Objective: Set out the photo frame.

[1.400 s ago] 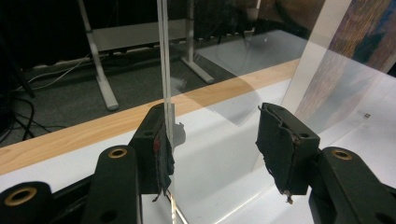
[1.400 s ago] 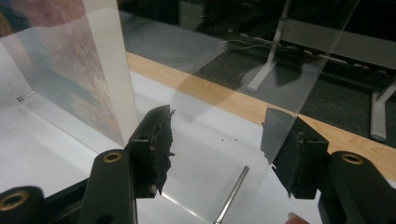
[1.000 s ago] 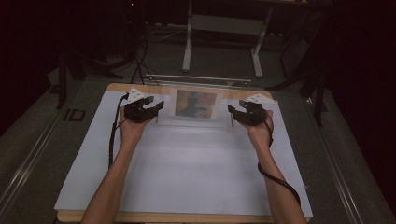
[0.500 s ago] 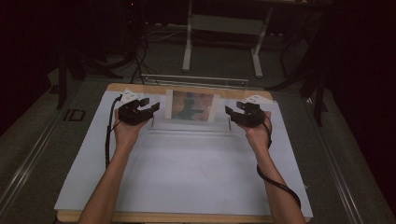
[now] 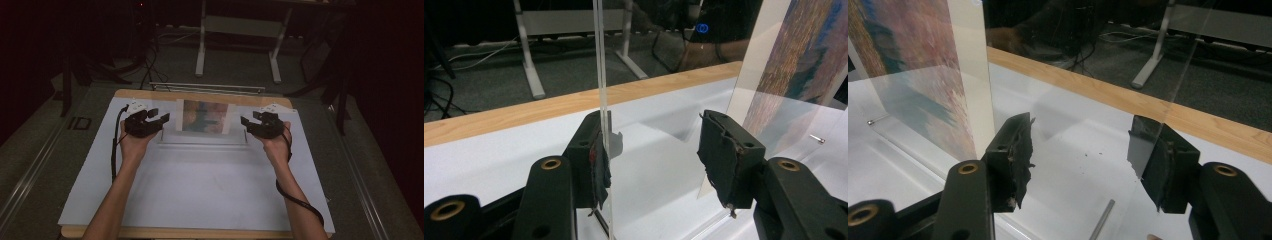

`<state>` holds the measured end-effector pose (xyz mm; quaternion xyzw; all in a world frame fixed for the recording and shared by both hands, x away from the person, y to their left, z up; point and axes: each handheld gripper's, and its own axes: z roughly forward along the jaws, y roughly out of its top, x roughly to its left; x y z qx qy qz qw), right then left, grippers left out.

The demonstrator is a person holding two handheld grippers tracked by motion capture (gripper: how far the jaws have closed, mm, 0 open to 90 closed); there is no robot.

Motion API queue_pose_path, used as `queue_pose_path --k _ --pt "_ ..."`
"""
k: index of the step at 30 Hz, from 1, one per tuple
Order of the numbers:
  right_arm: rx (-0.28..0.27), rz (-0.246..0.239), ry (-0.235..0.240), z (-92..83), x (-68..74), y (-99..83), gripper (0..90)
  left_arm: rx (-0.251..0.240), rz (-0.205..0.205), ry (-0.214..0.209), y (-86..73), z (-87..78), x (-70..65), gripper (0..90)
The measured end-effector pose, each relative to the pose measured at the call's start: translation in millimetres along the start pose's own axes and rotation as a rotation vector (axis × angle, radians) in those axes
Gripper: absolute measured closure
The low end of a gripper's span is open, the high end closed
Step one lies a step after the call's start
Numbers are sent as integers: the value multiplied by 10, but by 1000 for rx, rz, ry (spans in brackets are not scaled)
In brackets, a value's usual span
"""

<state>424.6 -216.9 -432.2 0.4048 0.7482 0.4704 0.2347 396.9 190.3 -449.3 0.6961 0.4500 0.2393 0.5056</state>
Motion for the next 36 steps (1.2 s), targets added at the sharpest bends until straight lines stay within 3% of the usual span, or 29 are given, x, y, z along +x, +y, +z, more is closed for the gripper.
queue_pose_path --k 15,28,36 --pt "29 34 11 -74 15 -46 422 23 -20 9 -43 -55 -95 470" --pt "42 69 21 -140 47 -211 423 44 -29 4 -112 -105 -162 469" --pt "42 57 8 -147 101 -223 423 42 -41 -3 -163 -118 -139 467"
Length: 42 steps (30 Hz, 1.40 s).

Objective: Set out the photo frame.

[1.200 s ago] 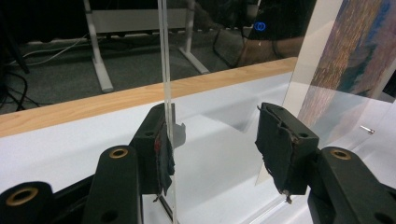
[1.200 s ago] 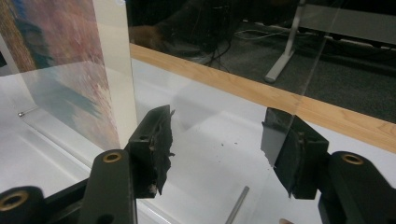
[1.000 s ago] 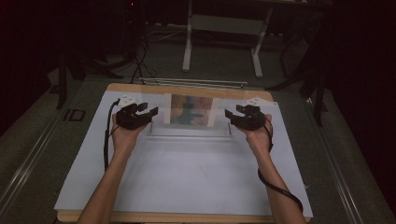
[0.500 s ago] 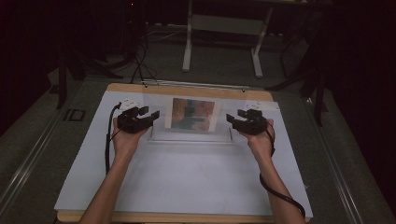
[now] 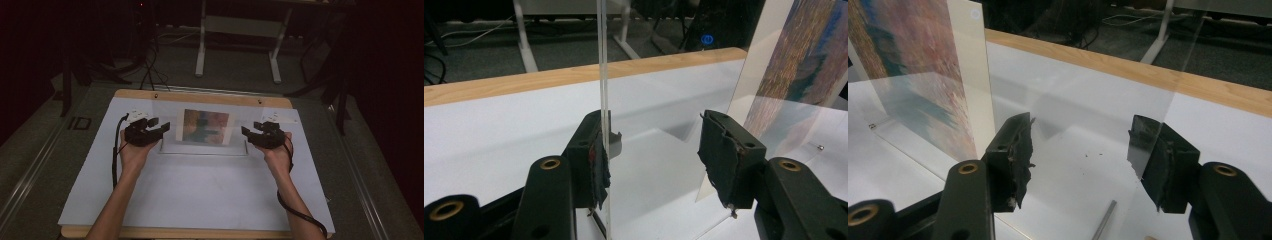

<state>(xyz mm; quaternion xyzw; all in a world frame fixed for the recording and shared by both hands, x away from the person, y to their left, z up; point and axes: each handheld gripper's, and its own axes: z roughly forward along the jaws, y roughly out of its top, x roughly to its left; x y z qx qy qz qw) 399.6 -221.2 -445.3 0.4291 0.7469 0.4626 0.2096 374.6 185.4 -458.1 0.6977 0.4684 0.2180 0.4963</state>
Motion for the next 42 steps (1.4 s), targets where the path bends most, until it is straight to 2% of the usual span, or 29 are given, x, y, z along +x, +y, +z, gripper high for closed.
queue_pose_path --k 8,24,29,42 --pt "2 -1 -15 -44 73 -27 423 -4 -9 -20 -19 -12 36 460" --pt "-14 -6 14 -59 30 -84 423 19 -14 1 -41 -87 -65 460" --pt "-17 -8 16 -60 34 -90 422 18 -16 -2 -59 -96 -61 461" --pt "-14 -14 1 -80 68 -98 422 -27 -19 -41 -120 -86 8 476"
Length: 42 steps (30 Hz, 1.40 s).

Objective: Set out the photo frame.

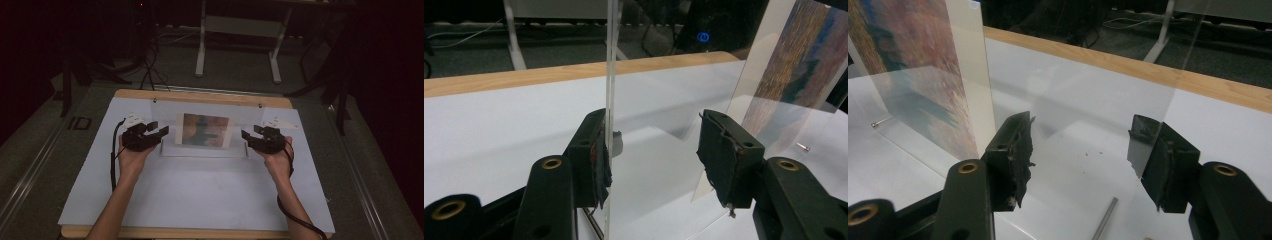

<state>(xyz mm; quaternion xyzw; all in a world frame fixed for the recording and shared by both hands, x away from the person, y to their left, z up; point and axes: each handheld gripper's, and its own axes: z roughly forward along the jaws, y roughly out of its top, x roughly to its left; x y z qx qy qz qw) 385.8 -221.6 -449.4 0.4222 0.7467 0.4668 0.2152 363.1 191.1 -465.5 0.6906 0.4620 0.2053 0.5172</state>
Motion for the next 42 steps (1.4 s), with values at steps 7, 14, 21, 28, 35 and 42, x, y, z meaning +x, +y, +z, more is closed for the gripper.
queue_pose_path --k 7,14,21,28,35,42 --pt "6 -15 0 -8 1 -2 427 -2 -7 -8 -6 -1 11 469" --pt "15 -21 7 -23 -16 0 438 12 -14 -27 -21 -13 51 459" --pt "8 -21 11 -81 -54 9 440 3 -21 -19 -9 -54 76 460" --pt "-1 -21 13 -138 -85 32 439 -16 -17 -20 28 -130 85 460" --pt "-10 -15 13 -176 -122 38 439 -31 -20 -22 42 -163 81 462" --pt "-19 -6 15 -209 -152 44 438 -48 -31 -23 65 -221 104 462"
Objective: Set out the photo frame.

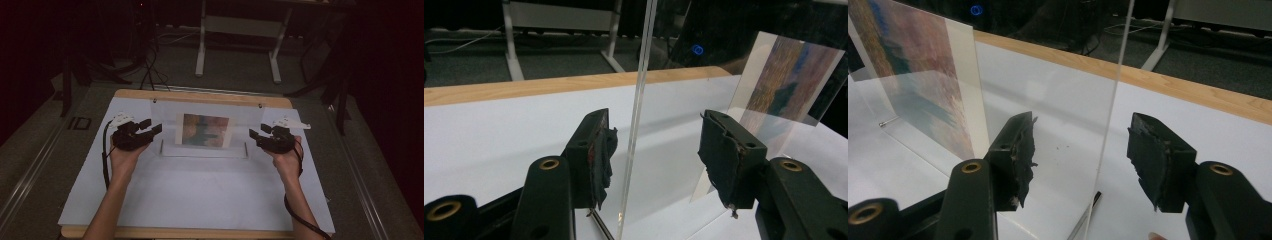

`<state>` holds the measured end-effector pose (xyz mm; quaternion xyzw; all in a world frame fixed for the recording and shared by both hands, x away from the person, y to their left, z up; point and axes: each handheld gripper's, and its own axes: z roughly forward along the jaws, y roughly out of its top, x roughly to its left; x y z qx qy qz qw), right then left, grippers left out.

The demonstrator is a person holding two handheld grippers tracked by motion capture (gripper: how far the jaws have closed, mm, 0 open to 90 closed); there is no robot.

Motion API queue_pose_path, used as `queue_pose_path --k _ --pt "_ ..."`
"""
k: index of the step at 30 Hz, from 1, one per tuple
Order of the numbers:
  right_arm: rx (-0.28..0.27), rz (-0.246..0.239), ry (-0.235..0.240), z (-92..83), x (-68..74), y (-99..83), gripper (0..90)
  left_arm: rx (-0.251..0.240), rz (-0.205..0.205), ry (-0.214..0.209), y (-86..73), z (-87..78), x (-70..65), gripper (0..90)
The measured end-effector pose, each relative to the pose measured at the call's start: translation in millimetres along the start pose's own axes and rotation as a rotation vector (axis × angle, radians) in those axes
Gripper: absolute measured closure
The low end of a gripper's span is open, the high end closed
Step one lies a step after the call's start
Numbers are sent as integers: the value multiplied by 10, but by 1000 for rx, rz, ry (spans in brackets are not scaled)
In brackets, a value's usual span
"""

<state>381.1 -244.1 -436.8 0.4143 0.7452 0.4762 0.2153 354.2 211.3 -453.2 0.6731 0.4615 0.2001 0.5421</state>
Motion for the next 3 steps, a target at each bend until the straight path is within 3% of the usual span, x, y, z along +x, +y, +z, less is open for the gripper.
queue_pose_path --k 3 --pt "0 1 1 -3 -12 -3 438 -7 -3 -1 14 -19 4 462"
